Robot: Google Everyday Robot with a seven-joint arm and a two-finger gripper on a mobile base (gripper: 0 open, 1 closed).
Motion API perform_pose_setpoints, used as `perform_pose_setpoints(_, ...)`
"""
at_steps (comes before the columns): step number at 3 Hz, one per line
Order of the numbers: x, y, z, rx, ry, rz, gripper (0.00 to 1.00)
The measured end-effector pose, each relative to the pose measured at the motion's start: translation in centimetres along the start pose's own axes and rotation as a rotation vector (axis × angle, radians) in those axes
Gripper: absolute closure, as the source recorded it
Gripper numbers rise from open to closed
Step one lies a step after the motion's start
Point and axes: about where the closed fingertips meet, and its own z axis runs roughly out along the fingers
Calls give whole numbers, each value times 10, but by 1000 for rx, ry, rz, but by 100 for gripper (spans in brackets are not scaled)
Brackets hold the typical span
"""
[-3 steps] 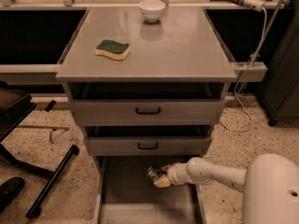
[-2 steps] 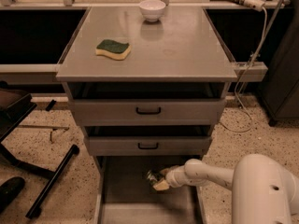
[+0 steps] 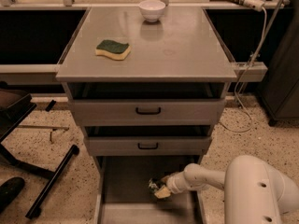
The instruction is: Place green can into bottom drawer
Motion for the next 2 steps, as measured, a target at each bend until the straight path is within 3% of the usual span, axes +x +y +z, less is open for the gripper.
perform_pose_setpoints(1,14,7,6,-8,1,0,100)
perform_pose_setpoints(2,29,12,27,29,-22,-48,100)
